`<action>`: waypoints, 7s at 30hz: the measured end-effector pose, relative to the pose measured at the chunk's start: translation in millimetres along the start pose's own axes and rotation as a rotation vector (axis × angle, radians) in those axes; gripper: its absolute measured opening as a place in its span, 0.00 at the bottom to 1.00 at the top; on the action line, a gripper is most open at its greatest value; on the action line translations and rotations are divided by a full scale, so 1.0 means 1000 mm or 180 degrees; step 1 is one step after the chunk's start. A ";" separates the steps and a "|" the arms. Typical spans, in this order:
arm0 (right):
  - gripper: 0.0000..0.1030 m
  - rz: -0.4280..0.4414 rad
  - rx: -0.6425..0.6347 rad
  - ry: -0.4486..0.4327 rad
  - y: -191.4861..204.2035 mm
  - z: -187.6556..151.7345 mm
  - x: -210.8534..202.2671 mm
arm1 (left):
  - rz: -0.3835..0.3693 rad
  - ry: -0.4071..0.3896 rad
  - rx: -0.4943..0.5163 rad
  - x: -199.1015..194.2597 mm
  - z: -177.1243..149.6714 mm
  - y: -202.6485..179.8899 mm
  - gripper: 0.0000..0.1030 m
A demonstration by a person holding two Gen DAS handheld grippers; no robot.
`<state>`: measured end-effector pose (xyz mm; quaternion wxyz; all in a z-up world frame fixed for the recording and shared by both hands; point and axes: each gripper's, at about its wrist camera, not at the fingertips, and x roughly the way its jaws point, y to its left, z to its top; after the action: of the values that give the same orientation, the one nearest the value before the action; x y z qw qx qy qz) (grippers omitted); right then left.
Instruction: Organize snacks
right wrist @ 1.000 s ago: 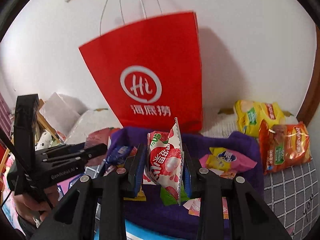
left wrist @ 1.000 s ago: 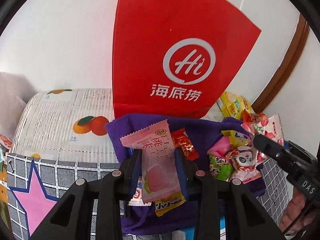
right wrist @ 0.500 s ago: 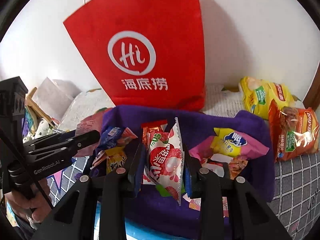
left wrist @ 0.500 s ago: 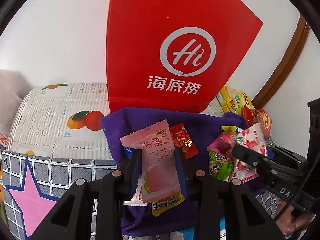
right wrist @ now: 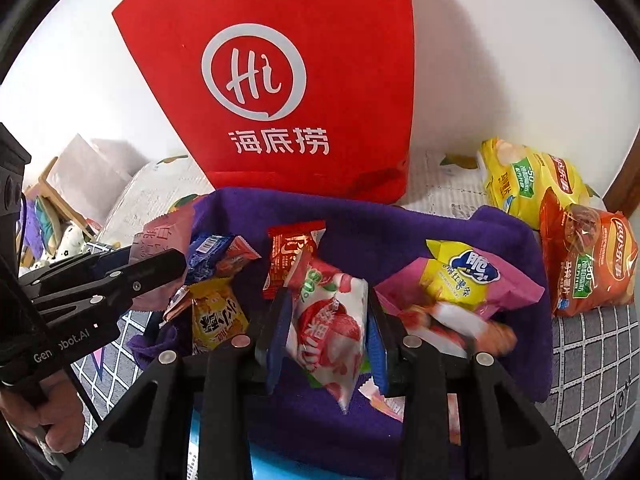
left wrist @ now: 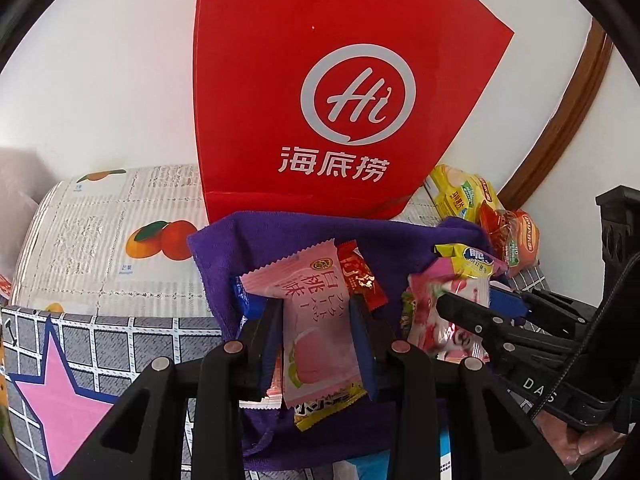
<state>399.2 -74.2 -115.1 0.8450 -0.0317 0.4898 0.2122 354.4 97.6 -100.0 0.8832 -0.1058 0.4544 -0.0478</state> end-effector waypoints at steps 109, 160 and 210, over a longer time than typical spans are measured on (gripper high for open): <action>0.80 -0.0412 0.0402 -0.0371 0.013 -0.077 -0.143 | 0.0174 -0.0125 0.0294 -0.110 -0.048 -0.040 0.73; 0.99 -0.0835 0.0476 -0.0998 0.071 -0.253 -0.325 | 0.0402 -0.0697 0.0433 -0.290 -0.218 -0.100 0.93; 0.99 -0.0795 0.0481 -0.1012 0.076 -0.258 -0.325 | 0.0375 -0.0688 0.0435 -0.289 -0.219 -0.102 0.93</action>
<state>19.7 -179.5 36.8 0.9313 0.0052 0.3572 0.0708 9.5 19.5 29.3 0.9334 -0.0230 0.3577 -0.0151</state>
